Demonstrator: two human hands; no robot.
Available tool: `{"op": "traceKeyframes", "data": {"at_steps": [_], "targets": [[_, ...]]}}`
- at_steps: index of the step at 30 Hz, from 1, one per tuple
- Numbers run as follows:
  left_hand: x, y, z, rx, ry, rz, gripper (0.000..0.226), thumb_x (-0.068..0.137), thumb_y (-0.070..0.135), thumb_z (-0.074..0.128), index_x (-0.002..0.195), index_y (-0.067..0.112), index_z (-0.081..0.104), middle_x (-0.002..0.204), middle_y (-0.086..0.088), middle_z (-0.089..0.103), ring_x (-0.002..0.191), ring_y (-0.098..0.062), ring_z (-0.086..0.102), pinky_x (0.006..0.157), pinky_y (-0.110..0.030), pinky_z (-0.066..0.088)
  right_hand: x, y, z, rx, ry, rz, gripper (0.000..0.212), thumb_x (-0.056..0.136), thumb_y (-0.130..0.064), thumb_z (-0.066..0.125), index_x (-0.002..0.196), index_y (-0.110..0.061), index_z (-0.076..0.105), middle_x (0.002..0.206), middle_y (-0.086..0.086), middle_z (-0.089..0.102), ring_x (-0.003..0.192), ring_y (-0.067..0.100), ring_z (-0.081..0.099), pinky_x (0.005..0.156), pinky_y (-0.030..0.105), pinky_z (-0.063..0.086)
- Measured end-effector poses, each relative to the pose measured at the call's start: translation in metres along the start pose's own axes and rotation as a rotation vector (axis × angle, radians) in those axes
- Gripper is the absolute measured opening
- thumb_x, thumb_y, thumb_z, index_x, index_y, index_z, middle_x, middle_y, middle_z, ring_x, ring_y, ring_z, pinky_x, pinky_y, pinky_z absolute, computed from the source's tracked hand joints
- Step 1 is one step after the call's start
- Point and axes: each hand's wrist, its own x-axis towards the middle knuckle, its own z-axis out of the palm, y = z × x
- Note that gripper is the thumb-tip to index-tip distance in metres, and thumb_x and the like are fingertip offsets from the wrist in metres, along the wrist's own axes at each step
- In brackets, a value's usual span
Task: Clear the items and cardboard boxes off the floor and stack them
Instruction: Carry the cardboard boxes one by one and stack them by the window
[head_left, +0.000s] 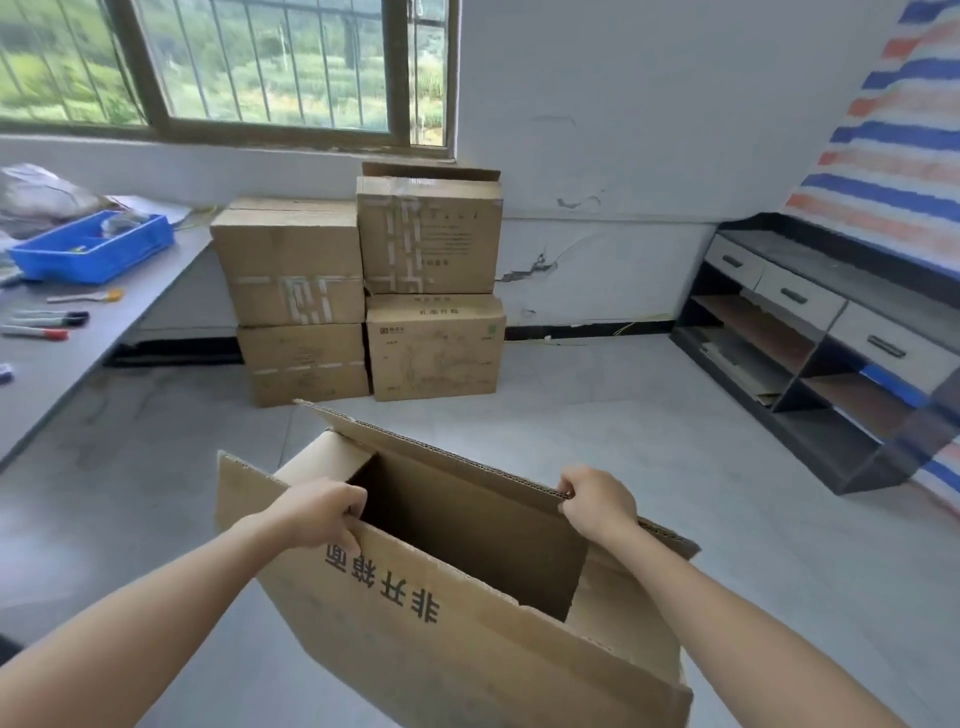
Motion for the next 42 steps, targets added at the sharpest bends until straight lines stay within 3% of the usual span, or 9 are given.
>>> {"op": "traceKeyframes", "data": {"at_steps": [14,17,21,25,29,33,36,40,42], "targets": [[0.182,-0.032,-0.03,-0.061,-0.035,-0.066,0.037,0.086,0.037,0.063,0.064,0.03,0.035,0.073,0.014,0.046,0.076,-0.011,0.046,0.053,-0.019,0.031,0.225,-0.024,-0.012,-0.073,0.008,-0.274,0.025,0.085,0.001,0.044,0.098,-0.015,0.058,0.079,-0.006,0.041,0.095,0.022,0.045,0.067,0.027,0.03],[0.24,-0.05,-0.044,-0.09,-0.042,-0.062,0.023,0.083,0.037,0.066,0.078,0.028,0.045,0.084,0.012,0.048,0.081,-0.01,0.046,0.055,-0.018,0.032,0.274,-0.035,-0.015,-0.095,-0.016,-0.273,0.024,0.083,0.004,0.042,0.087,-0.019,0.047,0.073,-0.007,0.035,0.088,0.021,0.04,0.067,0.026,0.031],[0.333,-0.057,-0.086,-0.126,-0.007,-0.013,0.02,0.08,0.038,0.068,0.09,0.025,0.057,0.085,0.013,0.049,0.084,-0.01,0.047,0.056,-0.019,0.033,0.358,-0.033,-0.039,-0.124,-0.015,-0.192,0.026,0.081,0.006,0.039,0.085,-0.02,0.044,0.084,-0.005,0.044,0.102,0.023,0.046,0.067,0.027,0.03],[0.405,-0.059,-0.118,-0.088,0.016,0.08,0.029,0.083,0.036,0.066,0.065,0.029,0.044,0.076,0.012,0.051,0.082,-0.013,0.048,0.061,-0.019,0.032,0.419,-0.023,-0.057,-0.135,0.073,-0.108,0.029,0.08,0.006,0.04,0.093,-0.016,0.054,0.086,-0.004,0.043,0.105,0.024,0.046,0.068,0.028,0.031],[0.47,-0.051,-0.137,-0.021,0.049,0.15,0.016,0.087,0.039,0.06,0.082,0.026,0.053,0.089,0.012,0.05,0.092,-0.012,0.048,0.077,-0.026,0.029,0.474,-0.004,-0.071,-0.166,0.169,-0.102,0.03,0.083,0.004,0.041,0.101,-0.012,0.058,0.081,-0.004,0.039,0.101,0.025,0.048,0.066,0.028,0.031],[0.541,-0.036,-0.173,-0.041,0.116,0.15,0.019,0.086,0.038,0.061,0.081,0.024,0.049,0.087,0.01,0.05,0.085,-0.01,0.041,0.073,-0.026,0.029,0.548,0.017,-0.092,-0.159,0.205,-0.102,0.026,0.082,0.004,0.041,0.093,-0.014,0.057,0.084,-0.004,0.043,0.099,0.023,0.049,0.066,0.027,0.031],[0.595,-0.03,-0.202,-0.063,0.166,0.108,0.017,0.083,0.038,0.064,0.083,0.024,0.055,0.084,0.01,0.051,0.082,-0.012,0.042,0.062,-0.011,0.022,0.618,0.028,-0.108,-0.151,0.212,-0.13,0.024,0.082,0.003,0.042,0.086,-0.02,0.049,0.084,-0.005,0.042,0.103,0.021,0.048,0.067,0.027,0.029],[0.662,-0.025,-0.242,-0.08,0.218,0.04,0.017,0.081,0.038,0.065,0.086,0.023,0.059,0.084,0.009,0.053,0.086,-0.018,0.05,0.058,-0.009,0.02,0.708,0.036,-0.132,-0.155,0.233,-0.169,0.026,0.083,0.001,0.045,0.099,-0.015,0.06,0.1,0.002,0.055,0.109,0.023,0.048,0.07,0.028,0.032],[0.688,-0.023,-0.262,-0.071,0.241,0.006,0.025,0.082,0.039,0.064,0.095,0.018,0.063,0.086,0.009,0.051,0.096,-0.019,0.054,0.06,-0.011,0.024,0.746,0.038,-0.147,-0.151,0.237,-0.202,0.027,0.083,0.001,0.045,0.1,-0.013,0.06,0.092,0.001,0.052,0.107,0.024,0.049,0.071,0.029,0.033]]}}
